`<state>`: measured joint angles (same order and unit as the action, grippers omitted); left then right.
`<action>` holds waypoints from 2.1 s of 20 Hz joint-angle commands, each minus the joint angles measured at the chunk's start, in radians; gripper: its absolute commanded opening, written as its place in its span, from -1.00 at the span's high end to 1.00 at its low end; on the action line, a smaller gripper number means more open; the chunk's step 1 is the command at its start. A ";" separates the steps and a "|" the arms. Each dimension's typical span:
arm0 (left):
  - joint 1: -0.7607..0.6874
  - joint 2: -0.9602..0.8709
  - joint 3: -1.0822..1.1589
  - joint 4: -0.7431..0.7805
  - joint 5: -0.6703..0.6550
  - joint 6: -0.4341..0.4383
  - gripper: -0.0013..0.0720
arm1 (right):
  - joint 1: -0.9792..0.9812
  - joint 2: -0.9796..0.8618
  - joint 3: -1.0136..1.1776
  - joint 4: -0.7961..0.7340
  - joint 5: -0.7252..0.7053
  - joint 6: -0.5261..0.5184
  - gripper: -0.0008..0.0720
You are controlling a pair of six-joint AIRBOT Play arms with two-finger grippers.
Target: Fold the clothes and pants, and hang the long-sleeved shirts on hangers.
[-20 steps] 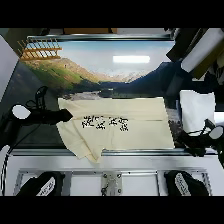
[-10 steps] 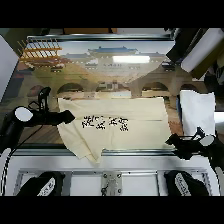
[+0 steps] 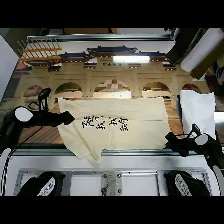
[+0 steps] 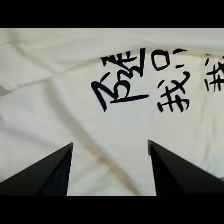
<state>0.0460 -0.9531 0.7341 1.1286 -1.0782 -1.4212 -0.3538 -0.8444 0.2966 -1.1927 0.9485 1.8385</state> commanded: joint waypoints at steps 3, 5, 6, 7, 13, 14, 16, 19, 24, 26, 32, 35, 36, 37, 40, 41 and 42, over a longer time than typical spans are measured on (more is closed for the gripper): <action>0.070 0.049 -0.124 0.132 -0.164 -0.133 -0.38 | 0.004 0.032 0.002 0.005 0.002 -0.010 0.95; 0.093 0.087 -0.221 0.125 -0.189 -0.160 -0.38 | 0.004 0.040 0.002 0.009 0.001 -0.010 0.95; 0.093 0.103 -0.259 0.126 -0.201 -0.167 -0.38 | 0.004 0.041 0.002 0.009 0.001 -0.010 0.95; 0.093 0.116 -0.291 0.125 -0.206 -0.177 -0.38 | 0.004 0.041 0.002 0.009 0.001 -0.010 0.95; 0.088 0.020 -0.280 0.046 -0.216 -0.182 -0.38 | 0.004 0.040 0.002 0.009 -0.003 -0.010 0.95; 0.085 -0.014 -0.280 0.047 -0.224 -0.182 -0.38 | 0.004 0.040 0.002 0.009 -0.002 -0.010 0.95; 0.050 -0.064 -0.280 0.047 -0.216 -0.183 -0.38 | 0.004 0.041 0.002 0.009 -0.003 -0.010 0.95; -0.042 -0.107 -0.280 0.049 -0.172 -0.212 -0.39 | 0.004 0.040 0.002 0.009 -0.003 -0.010 0.95; -0.145 -0.166 -0.280 0.045 -0.113 -0.272 -0.38 | 0.004 0.041 0.002 0.008 -0.010 -0.010 0.95; -0.172 -0.172 -0.280 0.008 -0.087 -0.272 -0.38 | 0.004 0.041 0.002 0.009 -0.010 -0.010 0.95; -0.129 -0.037 -0.280 0.006 -0.056 -0.286 0.95 | 0.004 0.041 0.032 0.008 0.006 -0.039 0.95; 0.002 0.080 -0.277 0.005 -0.161 -0.201 0.95 | 0.004 0.040 0.117 -0.049 0.103 -0.060 0.95; 0.040 0.113 -0.276 0.005 -0.201 -0.177 0.95 | 0.004 0.040 0.150 -0.088 0.148 -0.060 0.95; 0.076 0.141 -0.269 0.007 -0.242 -0.151 0.95 | 0.004 0.040 0.188 -0.132 0.202 -0.060 0.95; 0.142 0.198 -0.216 0.006 -0.298 -0.146 0.95 | 0.004 0.039 0.281 -0.212 0.306 -0.060 0.95; 0.157 0.212 -0.191 0.006 -0.299 -0.145 0.95 | 0.004 0.037 0.307 -0.219 0.323 -0.063 0.95; 0.166 0.214 -0.165 0.006 -0.304 -0.145 0.95 | 0.004 0.034 0.328 -0.218 0.334 -0.070 0.95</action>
<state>0.1596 -0.7811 0.5167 1.1355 -1.3350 -1.5867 -0.3504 -0.8062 0.5518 -1.3544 1.1957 1.7802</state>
